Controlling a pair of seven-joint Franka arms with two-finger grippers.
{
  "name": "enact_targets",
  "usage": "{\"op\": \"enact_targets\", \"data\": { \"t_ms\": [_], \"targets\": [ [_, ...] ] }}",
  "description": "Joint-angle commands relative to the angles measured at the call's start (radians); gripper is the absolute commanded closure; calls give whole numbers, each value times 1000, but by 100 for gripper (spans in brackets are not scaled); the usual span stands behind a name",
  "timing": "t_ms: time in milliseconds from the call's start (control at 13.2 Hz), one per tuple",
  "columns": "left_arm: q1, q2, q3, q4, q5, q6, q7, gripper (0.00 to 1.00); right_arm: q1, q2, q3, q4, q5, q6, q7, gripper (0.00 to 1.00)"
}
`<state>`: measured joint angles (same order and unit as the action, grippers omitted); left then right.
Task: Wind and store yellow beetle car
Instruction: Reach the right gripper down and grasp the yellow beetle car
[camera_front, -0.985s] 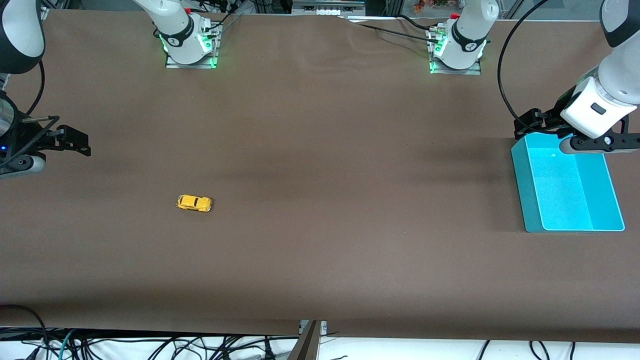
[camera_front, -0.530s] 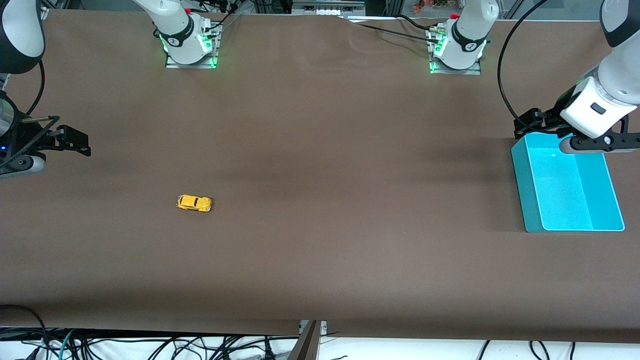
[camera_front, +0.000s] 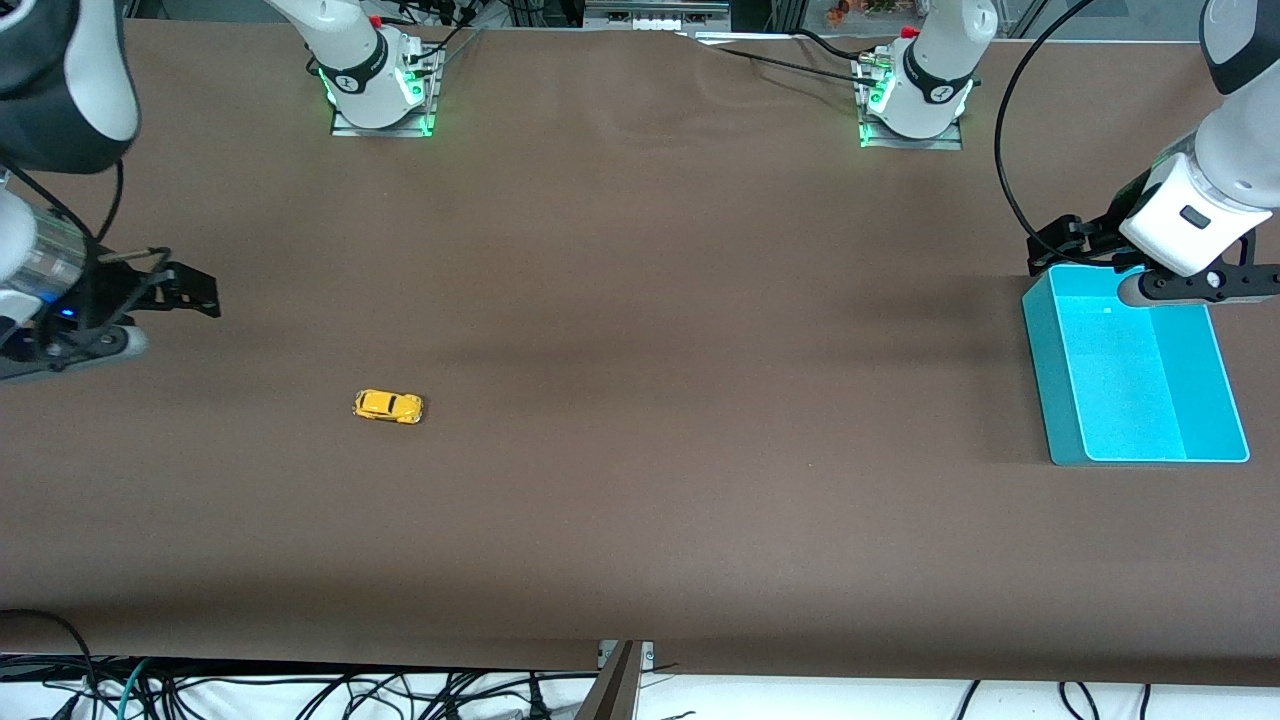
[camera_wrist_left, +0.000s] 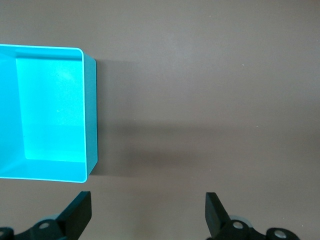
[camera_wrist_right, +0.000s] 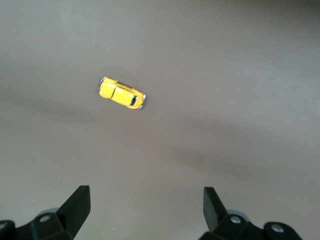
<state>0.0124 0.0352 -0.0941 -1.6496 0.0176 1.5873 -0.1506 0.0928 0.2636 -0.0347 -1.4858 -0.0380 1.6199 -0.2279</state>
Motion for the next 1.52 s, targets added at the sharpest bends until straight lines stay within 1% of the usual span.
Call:
{"op": "enact_targets", "data": {
  "t_ms": [0,152,227,530,833,985,1212,1439],
  "targets": [
    [1,-20,-4,-7,-1,-17,-18,0,59,37,3,-30,-8,6,-31,0],
    [1,-18,-4,-6,-1,-17,-18,0,106,84,1,-37,-11,18,-161,0],
    [1,-20,-4,-7,-1,-18,-18,0,108,112,3,-45,-7,50,-206,0],
    [0,-20,-4,-6,-1,-29,-18,0,110,164,3,-187,-2,314,-525,0],
    [-3,-20,-6,-4,-1,-29,-26,0,108,220,4,-283,0,536,-782,0],
    [-6,-21,-9,-4,-1,-35,-29,0,107,226,3,-336,0,632,-861,0],
    [-5,-21,-26,-4,1,-36,-49,0,99,227,3,-422,1,771,-925,0],
    [-5,-21,-26,-4,-1,-38,-55,0,97,256,4,-461,4,865,-1004,0]
  ]
}}
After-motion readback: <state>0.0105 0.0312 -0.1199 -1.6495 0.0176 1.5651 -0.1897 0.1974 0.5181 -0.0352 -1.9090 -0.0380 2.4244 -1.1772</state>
